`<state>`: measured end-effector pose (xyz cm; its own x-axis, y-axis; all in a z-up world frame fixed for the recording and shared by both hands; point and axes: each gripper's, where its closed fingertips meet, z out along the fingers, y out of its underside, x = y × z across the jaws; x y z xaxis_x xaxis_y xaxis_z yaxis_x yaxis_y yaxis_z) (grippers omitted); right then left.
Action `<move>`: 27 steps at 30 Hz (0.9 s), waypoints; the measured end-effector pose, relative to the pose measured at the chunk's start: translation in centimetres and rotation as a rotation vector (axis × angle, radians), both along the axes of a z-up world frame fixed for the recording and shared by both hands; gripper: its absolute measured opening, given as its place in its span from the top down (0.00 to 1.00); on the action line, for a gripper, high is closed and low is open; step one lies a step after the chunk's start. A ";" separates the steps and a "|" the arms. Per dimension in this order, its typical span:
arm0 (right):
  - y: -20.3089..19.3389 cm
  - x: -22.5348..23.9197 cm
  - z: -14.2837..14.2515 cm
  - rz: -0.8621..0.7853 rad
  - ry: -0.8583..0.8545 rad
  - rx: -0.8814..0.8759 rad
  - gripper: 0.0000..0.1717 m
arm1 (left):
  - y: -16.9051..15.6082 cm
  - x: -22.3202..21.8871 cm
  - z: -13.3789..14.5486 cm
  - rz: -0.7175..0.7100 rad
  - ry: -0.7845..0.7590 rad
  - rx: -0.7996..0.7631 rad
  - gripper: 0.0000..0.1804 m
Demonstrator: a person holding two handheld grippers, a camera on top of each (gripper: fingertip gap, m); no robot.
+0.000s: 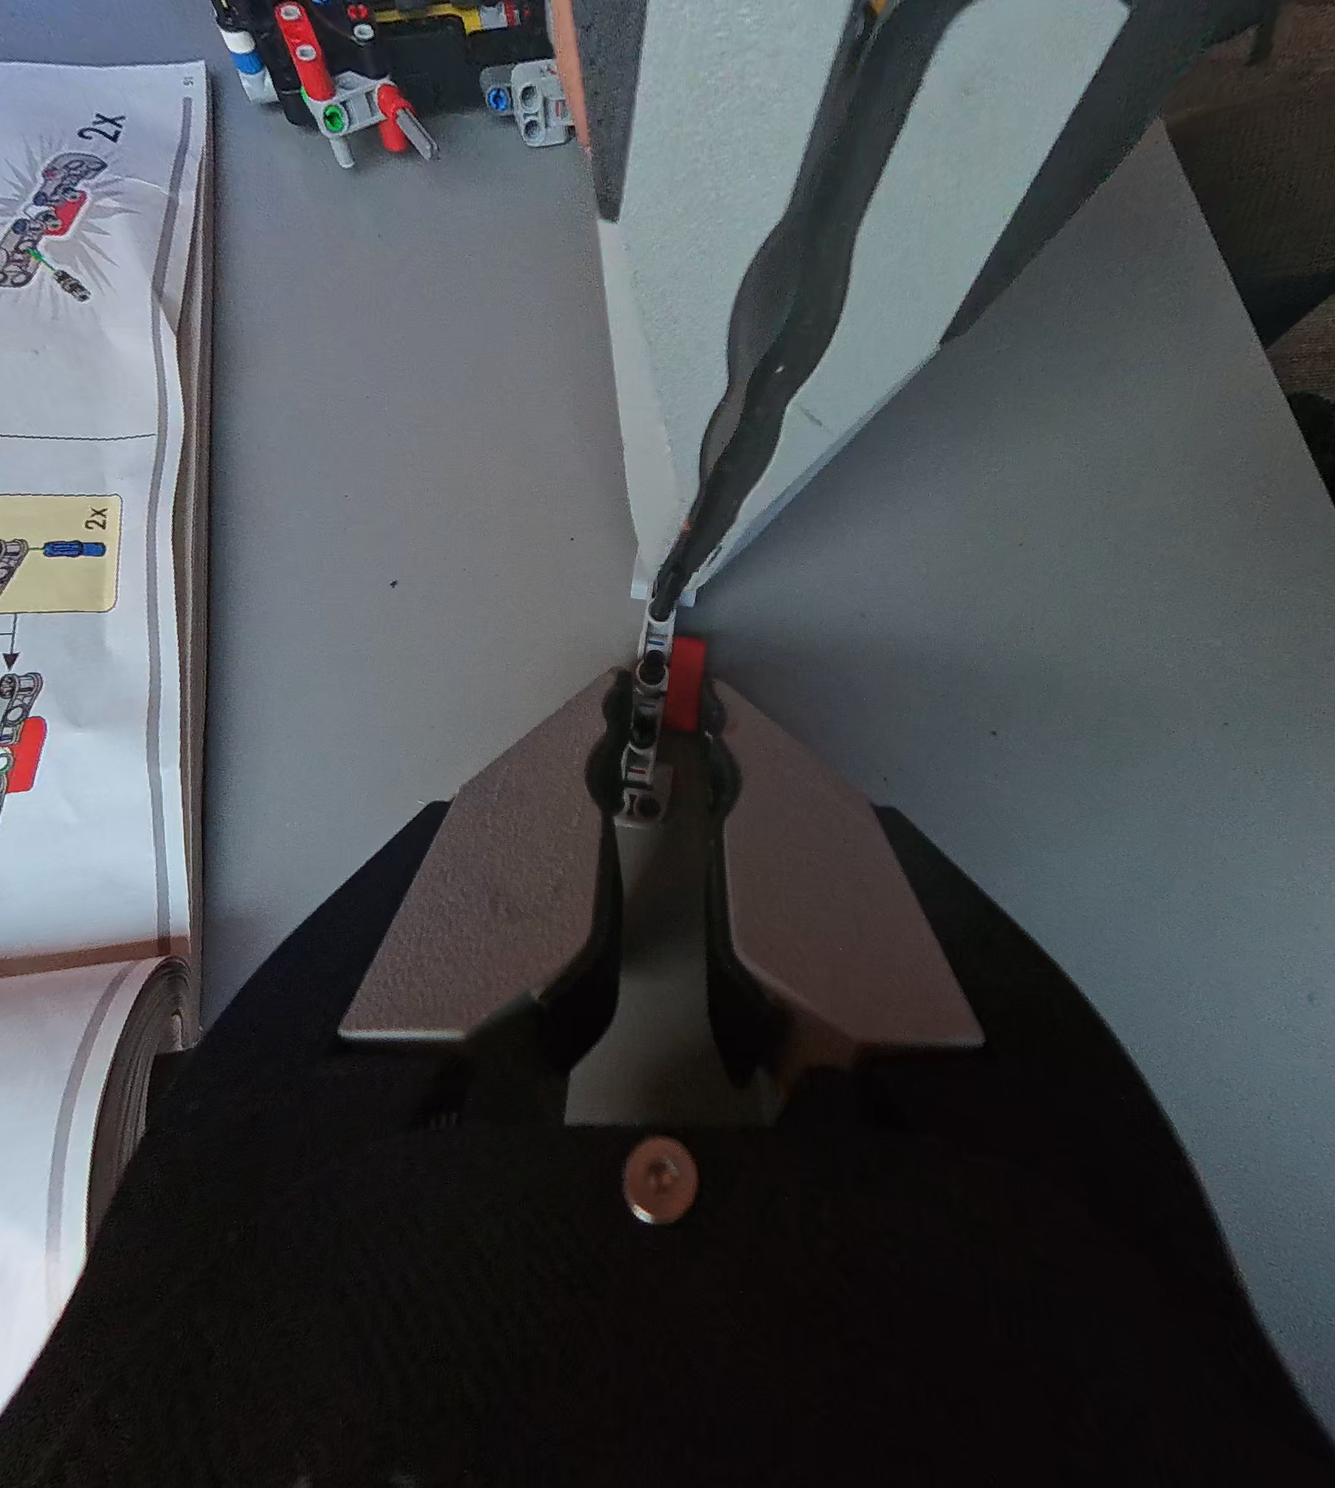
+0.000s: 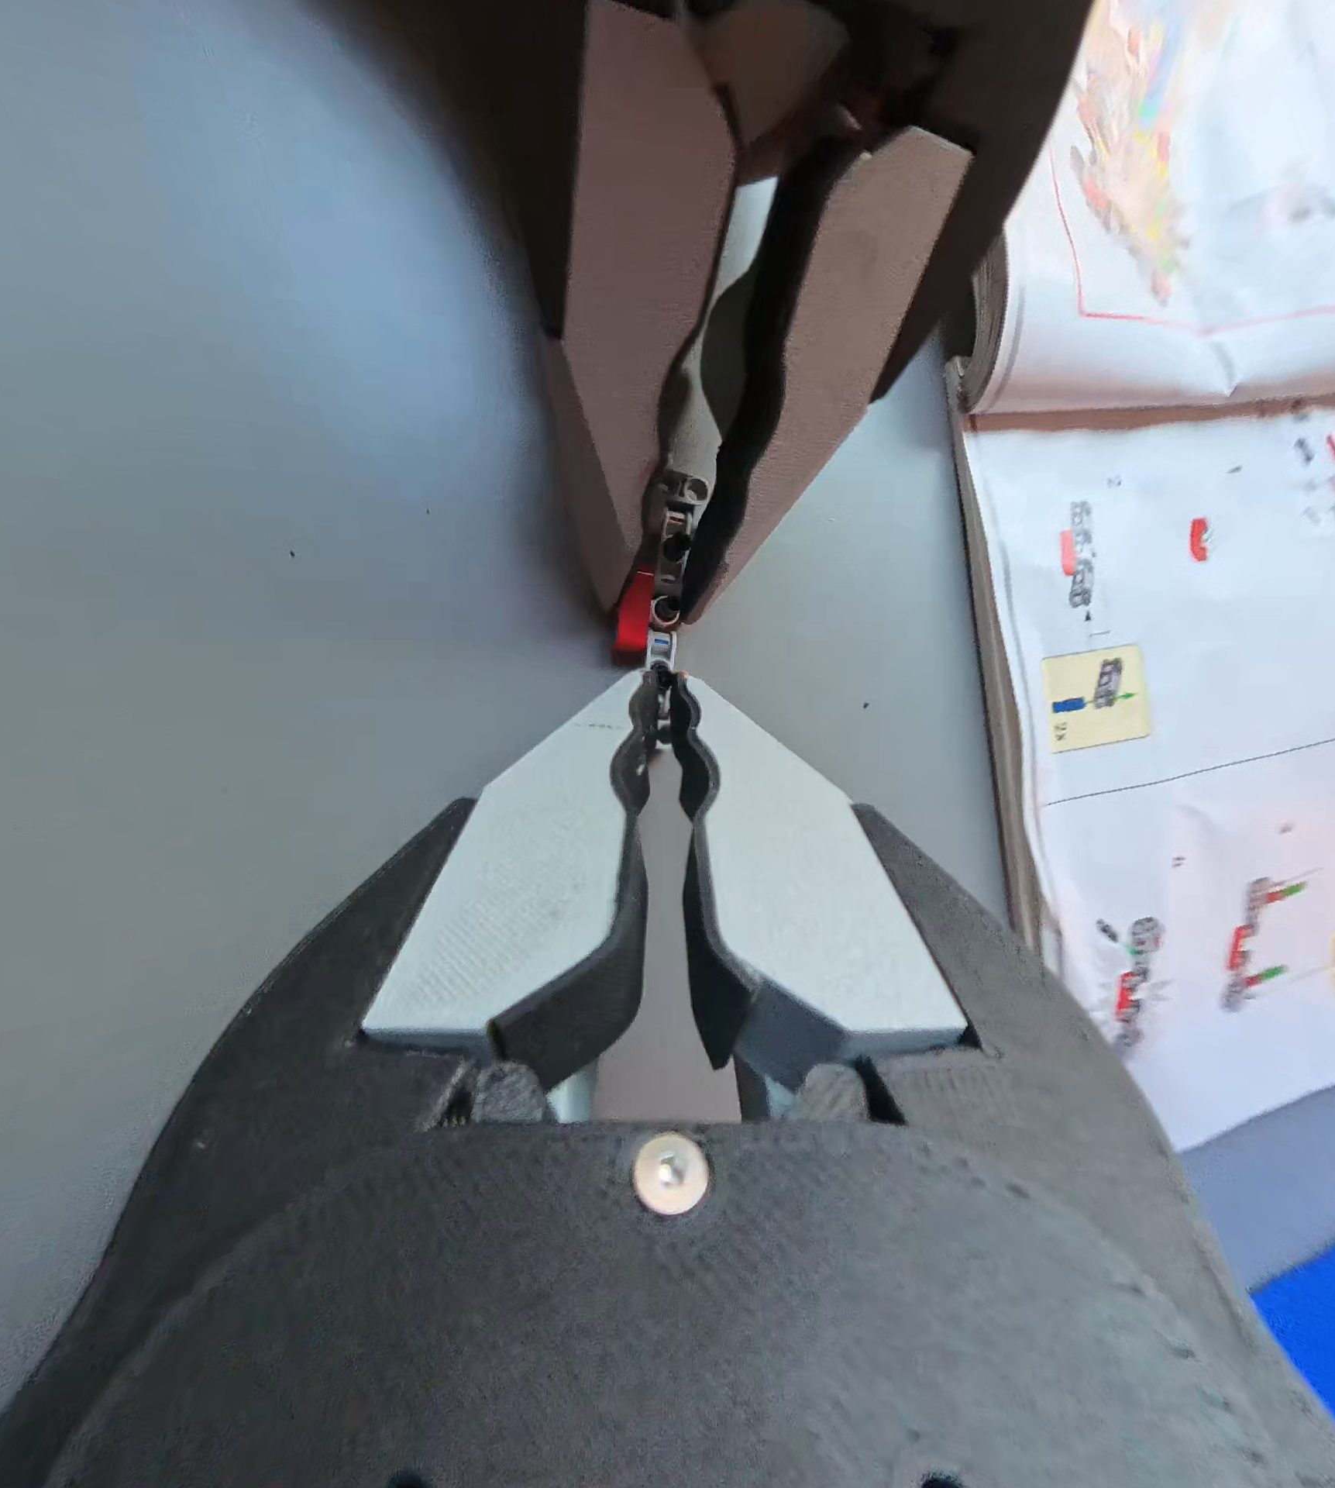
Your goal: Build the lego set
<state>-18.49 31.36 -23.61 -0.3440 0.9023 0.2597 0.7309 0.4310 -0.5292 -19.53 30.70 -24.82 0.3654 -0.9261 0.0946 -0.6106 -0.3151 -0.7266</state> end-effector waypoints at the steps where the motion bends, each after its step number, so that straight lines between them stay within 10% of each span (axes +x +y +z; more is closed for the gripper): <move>1: 0.0 0.0 0.0 0.026 -0.001 0.043 1.00 | 0.0 0.0 0.0 0.001 -0.001 -0.002 0.92; 10: 0.2 -0.2 -0.1 0.193 -0.082 0.229 1.00 | 0.2 -0.1 0.0 0.013 -0.001 -0.002 0.92; 27: 0.7 0.6 -0.8 -0.211 -0.222 -0.453 1.00 | 0.2 -0.2 0.0 0.020 -0.005 -0.012 0.92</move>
